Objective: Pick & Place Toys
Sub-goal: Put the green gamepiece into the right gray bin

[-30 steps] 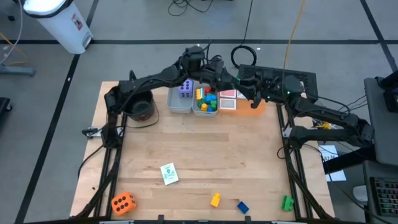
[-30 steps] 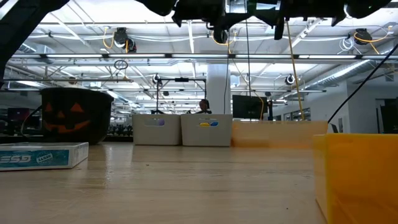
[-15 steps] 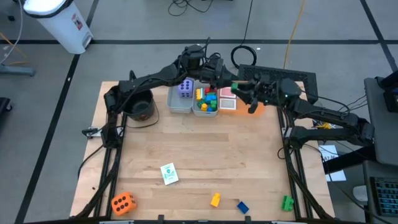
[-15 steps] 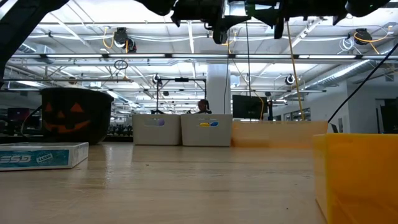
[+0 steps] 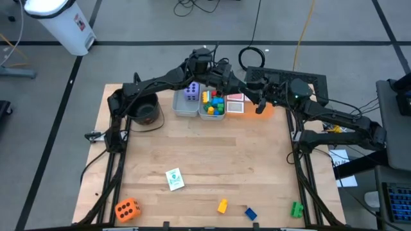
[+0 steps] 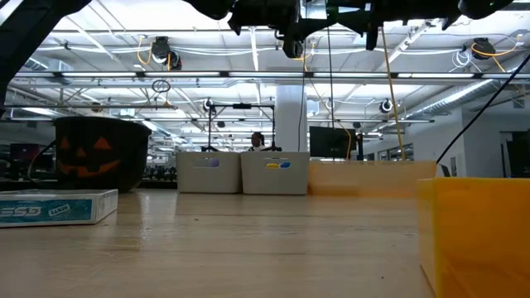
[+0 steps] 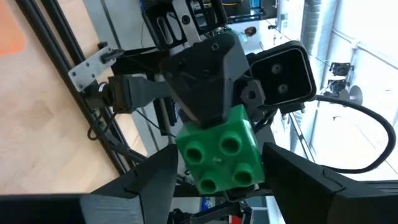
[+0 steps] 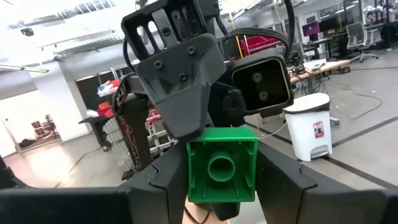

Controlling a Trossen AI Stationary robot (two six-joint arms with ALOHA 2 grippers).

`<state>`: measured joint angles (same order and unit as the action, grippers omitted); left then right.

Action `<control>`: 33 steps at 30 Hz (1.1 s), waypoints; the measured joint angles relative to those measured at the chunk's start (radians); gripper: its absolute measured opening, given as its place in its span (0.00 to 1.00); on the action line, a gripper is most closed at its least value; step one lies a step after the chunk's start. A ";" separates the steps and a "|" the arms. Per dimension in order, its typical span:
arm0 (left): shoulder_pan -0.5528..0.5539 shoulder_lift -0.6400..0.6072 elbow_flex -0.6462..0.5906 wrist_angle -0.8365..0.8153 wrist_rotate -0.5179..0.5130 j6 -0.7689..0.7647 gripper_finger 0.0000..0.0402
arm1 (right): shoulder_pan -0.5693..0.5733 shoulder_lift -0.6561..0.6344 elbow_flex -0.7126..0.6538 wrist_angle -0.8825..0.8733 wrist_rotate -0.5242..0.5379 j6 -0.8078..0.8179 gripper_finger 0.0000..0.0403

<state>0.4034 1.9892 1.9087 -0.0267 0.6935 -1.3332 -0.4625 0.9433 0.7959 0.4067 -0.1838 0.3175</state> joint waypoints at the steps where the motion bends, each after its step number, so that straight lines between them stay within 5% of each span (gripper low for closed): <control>1: 0.000 0.000 0.000 -0.001 0.000 0.000 0.60 | 0.000 0.001 0.000 -0.003 0.000 0.001 0.36; 33: -0.002 0.000 0.000 -0.050 0.022 0.035 0.55 | 0.046 0.034 0.002 -0.003 -0.025 -0.043 0.36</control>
<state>0.4015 1.9896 1.9083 -0.0770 0.7152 -1.2986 -0.4168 0.9771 0.7975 0.4034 -0.2093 0.2749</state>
